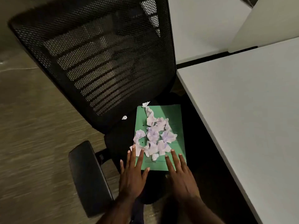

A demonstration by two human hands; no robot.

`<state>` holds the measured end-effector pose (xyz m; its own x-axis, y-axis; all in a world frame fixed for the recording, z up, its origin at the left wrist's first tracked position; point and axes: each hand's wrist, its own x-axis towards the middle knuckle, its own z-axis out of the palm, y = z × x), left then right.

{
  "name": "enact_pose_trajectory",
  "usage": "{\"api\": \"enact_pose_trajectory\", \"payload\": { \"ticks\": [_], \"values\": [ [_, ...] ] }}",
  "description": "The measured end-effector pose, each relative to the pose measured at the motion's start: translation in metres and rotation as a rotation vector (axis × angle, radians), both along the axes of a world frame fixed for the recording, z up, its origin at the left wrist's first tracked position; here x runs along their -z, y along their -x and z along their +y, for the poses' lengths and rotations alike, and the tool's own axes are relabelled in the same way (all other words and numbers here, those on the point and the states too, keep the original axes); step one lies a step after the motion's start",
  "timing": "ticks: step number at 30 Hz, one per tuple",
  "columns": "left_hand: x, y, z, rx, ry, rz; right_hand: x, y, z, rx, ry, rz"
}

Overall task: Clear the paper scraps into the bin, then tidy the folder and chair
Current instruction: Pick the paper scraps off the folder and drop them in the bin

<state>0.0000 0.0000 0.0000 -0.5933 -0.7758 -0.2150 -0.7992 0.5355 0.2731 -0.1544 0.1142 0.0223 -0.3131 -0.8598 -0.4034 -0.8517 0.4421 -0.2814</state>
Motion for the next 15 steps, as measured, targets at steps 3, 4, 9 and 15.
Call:
{"api": "enact_pose_trajectory", "payload": {
  "ticks": [3,4,9,15],
  "values": [
    [0.014,0.007,-0.014,-0.049,-0.097,-0.058,0.017,0.005,-0.015,0.027,-0.080,-0.058],
    [0.021,0.010,-0.021,-0.068,-0.084,-0.060,0.021,0.007,-0.021,0.044,-0.082,-0.057],
    [0.035,0.032,-0.049,-0.124,-0.152,-0.024,0.042,0.013,-0.046,0.137,-0.059,-0.082],
    [0.054,0.057,-0.066,-0.090,-0.208,-0.019,0.051,0.032,-0.079,0.286,0.035,-0.110]
  ]
}}
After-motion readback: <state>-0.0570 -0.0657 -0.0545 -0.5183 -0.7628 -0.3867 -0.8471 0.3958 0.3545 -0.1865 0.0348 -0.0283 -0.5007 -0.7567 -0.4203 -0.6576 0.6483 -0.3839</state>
